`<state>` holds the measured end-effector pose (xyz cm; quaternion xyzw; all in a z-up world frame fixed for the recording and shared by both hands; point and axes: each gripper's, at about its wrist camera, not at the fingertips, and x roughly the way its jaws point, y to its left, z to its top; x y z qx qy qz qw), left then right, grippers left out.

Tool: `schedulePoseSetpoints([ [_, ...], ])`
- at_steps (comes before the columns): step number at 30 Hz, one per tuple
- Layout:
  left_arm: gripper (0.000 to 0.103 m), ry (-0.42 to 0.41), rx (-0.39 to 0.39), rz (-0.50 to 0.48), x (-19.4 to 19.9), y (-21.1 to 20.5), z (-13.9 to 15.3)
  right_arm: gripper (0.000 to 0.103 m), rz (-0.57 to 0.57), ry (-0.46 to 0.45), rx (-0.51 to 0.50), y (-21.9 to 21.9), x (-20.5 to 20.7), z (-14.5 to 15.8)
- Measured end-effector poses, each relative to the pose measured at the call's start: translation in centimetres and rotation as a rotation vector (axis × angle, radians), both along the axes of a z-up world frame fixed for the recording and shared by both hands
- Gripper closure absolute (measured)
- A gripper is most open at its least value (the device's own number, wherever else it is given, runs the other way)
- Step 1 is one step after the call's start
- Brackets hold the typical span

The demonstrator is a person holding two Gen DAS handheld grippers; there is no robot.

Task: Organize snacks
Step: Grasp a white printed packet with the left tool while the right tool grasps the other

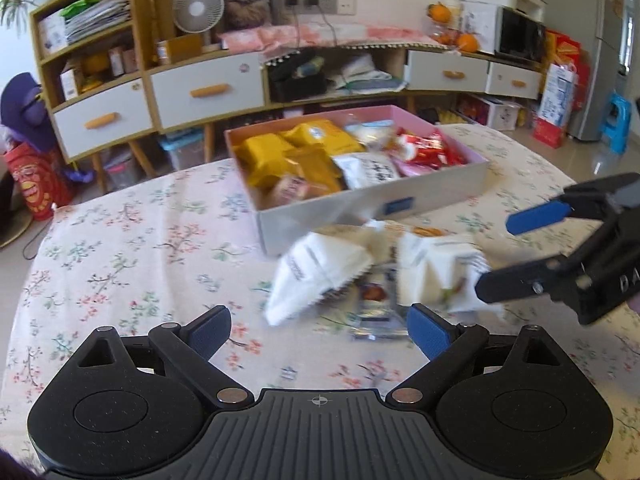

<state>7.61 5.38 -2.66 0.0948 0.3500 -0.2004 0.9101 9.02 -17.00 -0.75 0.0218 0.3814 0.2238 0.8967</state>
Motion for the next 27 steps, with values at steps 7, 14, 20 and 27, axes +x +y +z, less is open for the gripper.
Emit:
schedulePoseSetpoints([
  [7, 0.013, -0.002, 0.000, 0.016, 2.0, 0.1, -0.6, 0.016, -0.005, 0.011, -0.011, 0.5, 0.6, -0.4],
  [14, 0.018, 0.013, -0.062, 0.040, 3.3, 0.5, -1.1, 0.037, 0.006, 0.029, -0.018, 1.2, 0.8, -1.0],
  [20, 0.023, 0.015, -0.053, 0.024, 3.9, -0.4, -1.7, 0.042, -0.001, 0.043, 0.003, 0.2, 0.8, -0.4],
  [27, 0.036, 0.018, -0.052, 0.012, 4.9, -1.9, -2.2, 0.043, -0.066, 0.059, -0.016, -1.8, 0.9, -0.4],
])
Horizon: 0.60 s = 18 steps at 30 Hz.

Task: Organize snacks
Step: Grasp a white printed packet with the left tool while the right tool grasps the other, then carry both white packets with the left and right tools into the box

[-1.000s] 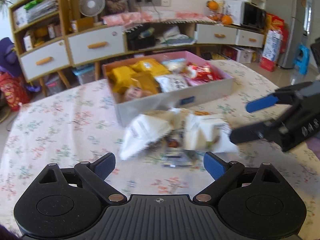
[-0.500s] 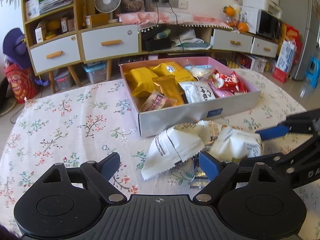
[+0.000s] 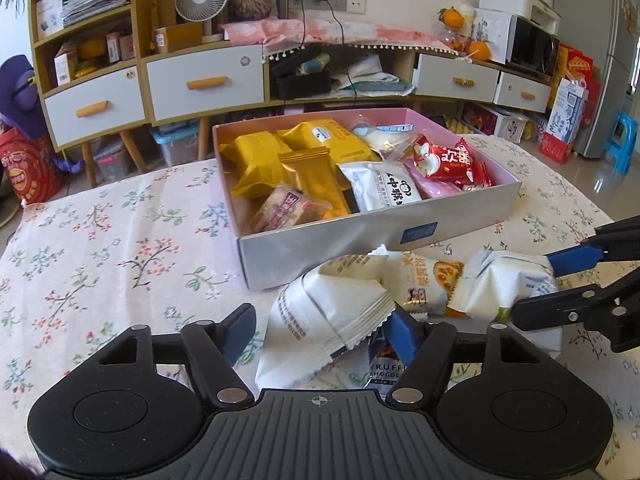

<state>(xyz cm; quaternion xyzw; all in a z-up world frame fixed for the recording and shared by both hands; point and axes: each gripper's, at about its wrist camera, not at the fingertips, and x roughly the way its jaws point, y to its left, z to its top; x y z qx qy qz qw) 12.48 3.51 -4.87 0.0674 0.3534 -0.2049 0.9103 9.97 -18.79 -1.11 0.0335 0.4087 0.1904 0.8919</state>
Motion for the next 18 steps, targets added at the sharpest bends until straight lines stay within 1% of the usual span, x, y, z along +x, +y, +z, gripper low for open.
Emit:
schedulePoseSetpoints([
  [5, 0.052, 0.008, 0.009, 0.014, 0.2, -0.7, -0.4, 0.043, -0.016, 0.005, -0.011, -0.7, 0.1, -0.3],
  [7, 0.059, 0.012, 0.025, 0.027, 0.1, -0.9, -0.4, 0.043, -0.019, 0.005, -0.011, -0.8, 0.1, -0.2],
  [14, 0.059, 0.056, 0.014, 0.073, -0.1, -0.8, 0.1, 0.043, -0.037, 0.009, -0.019, -1.0, 0.3, 0.0],
  [18, 0.060, 0.072, 0.006, 0.105, -0.4, -0.3, 0.5, 0.043, -0.053, 0.008, 0.001, -1.5, 0.3, 0.3],
])
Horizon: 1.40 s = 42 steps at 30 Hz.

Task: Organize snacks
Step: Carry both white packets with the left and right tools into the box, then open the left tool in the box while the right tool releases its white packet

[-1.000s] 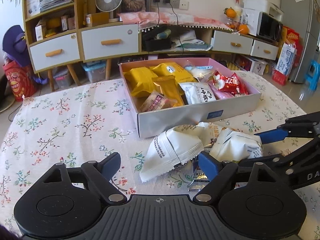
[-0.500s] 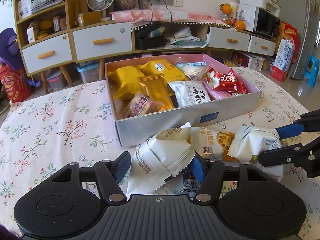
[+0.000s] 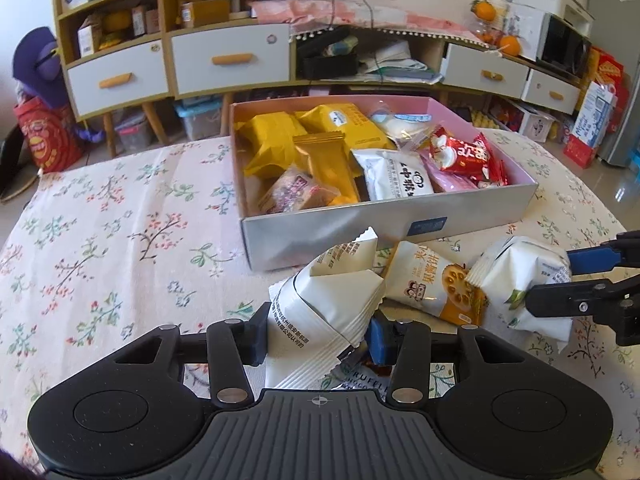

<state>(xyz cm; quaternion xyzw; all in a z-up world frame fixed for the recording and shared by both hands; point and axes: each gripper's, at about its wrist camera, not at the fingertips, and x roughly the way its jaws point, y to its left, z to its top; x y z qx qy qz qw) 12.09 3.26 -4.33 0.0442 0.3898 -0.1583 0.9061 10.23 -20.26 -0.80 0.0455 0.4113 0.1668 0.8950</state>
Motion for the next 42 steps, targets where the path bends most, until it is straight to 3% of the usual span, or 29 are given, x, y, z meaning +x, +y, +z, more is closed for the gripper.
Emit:
schedulePoseSetpoints([
  [12, 0.059, -0.057, -0.064, 0.047, -1.1, 0.0, 3.5, 0.043, -0.083, -0.024, 0.048, -0.9, 0.4, 1.4],
  [15, 0.059, -0.101, -0.053, 0.045, -0.7, -0.8, 4.6, 0.044, -0.111, -0.052, 0.048, -1.1, 0.6, 2.0],
  [19, 0.059, -0.100, -0.090, 0.059, 0.2, -1.3, 5.3, 0.043, -0.117, -0.089, 0.027, -1.2, 0.8, 2.3],
  [30, 0.059, -0.090, -0.068, 0.082, 4.9, -3.6, 5.3, 0.043, -0.238, -0.136, 0.096, -3.6, 5.1, 3.1],
  [42, 0.059, -0.130, -0.008, 0.069, 8.1, -6.1, 3.6, 0.043, -0.283, -0.145, 0.080, -3.6, 9.4, 1.5],
])
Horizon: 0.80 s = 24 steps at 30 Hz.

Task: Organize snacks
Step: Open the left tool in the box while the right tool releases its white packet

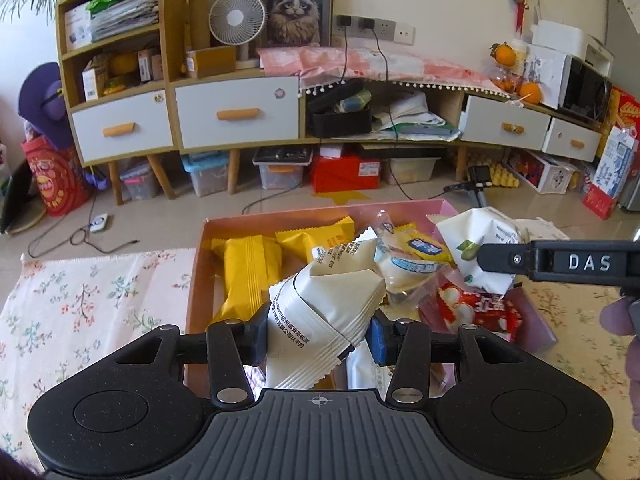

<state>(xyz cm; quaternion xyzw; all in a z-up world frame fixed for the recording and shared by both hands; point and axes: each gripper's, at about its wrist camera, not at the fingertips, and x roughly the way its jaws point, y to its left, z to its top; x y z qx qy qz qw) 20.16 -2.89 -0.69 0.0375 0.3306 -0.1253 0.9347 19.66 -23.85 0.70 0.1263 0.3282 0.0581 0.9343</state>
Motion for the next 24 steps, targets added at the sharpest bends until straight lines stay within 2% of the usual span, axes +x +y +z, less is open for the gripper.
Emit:
schedulePoseSetpoints([
  [8, 0.059, -0.012, 0.005, 0.065, 0.9, -0.2, -0.8, 0.043, -0.047, 0.003, 0.013, -0.5, 1.1, -0.1],
  [13, 0.055, 0.003, 0.022, 0.050, 1.0, -0.5, -1.1, 0.043, 0.030, 0.060, -0.035, 0.8, 1.9, -0.7],
  [16, 0.048, 0.015, 0.002, 0.041, 1.1, -0.3, -1.0, 0.041, 0.053, 0.057, -0.066, 1.2, 1.7, -0.8],
  [18, 0.044, 0.023, -0.001, 0.048, 1.0, -0.2, -1.0, 0.039, 0.042, 0.057, -0.039, 0.8, 1.6, -0.6],
  [20, 0.035, 0.018, 0.000, 0.054, 0.7, -0.1, -0.8, 0.037, 0.030, 0.056, -0.023, 0.4, 1.4, -0.3],
  [24, 0.026, 0.006, -0.007, 0.052, 0.0, -0.1, -0.2, 0.028, 0.024, 0.032, -0.042, 0.2, 0.8, 0.6],
])
